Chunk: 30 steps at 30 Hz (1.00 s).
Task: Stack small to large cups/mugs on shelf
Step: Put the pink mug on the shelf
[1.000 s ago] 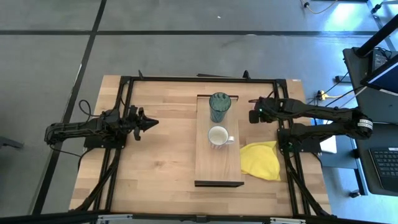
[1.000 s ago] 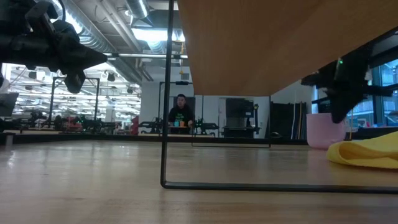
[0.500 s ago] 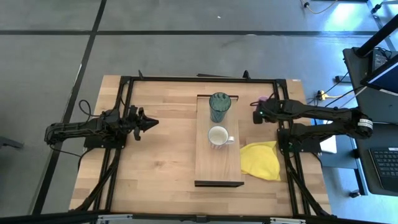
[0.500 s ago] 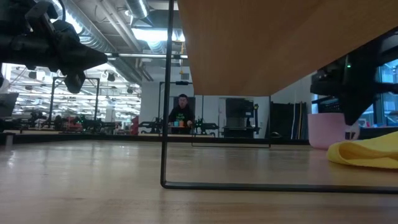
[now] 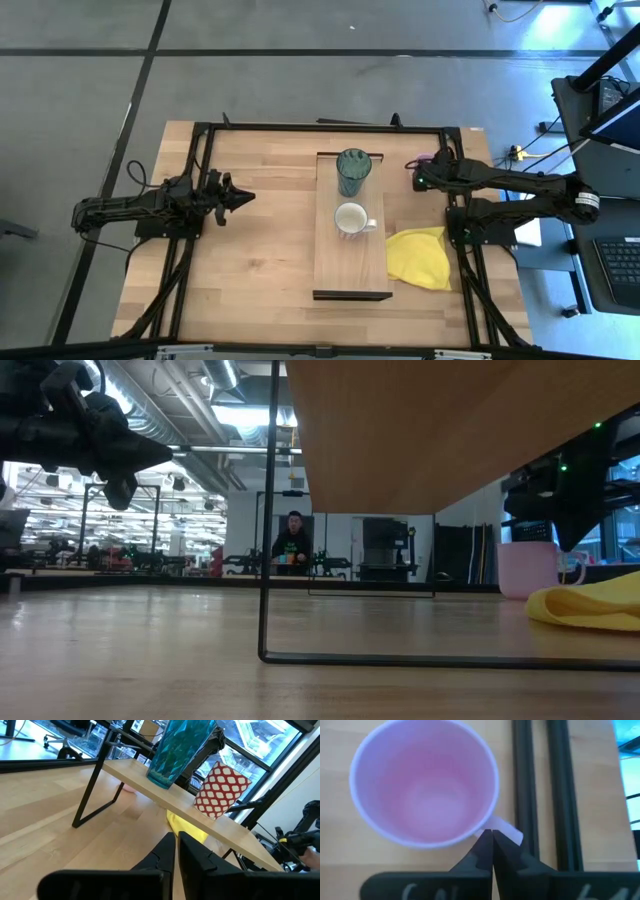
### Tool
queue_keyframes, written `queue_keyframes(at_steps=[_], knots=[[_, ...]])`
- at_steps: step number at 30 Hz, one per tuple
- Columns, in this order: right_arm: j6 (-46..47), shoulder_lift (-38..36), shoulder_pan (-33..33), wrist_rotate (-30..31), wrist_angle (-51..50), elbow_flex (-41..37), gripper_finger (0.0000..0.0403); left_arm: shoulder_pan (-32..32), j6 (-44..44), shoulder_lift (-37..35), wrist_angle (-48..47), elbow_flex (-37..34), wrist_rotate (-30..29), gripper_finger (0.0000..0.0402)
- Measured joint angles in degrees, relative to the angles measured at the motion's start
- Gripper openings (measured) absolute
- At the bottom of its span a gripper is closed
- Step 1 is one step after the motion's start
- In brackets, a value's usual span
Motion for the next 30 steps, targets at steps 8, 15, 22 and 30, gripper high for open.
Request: queue_keyframes(at_steps=[8, 15, 22, 30], knots=[[-0.01, 0.00, -0.47, 7.32, 0.10, 0.00, 0.0008, -0.01, 0.00, 0.01, 0.01, 0.00, 0.01, 0.0005], [-0.17, -0.07, -0.44, 4.15, 1.29, 0.00, 0.0009, 0.01, 0.00, 0.01, 0.01, -0.02, 0.02, 0.0003], [-11.77, -4.47, 1.71, -1.18, 12.77, 1.75, 0.0011, 0.01, 0.00, 0.01, -0.01, -0.01, 0.02, 0.0019], [-20.12, -6.82, 0.45, 3.93, 11.57, 8.99, 0.0061, -0.01, 0.00, 0.01, 0.01, 0.00, 0.01, 0.0031]])
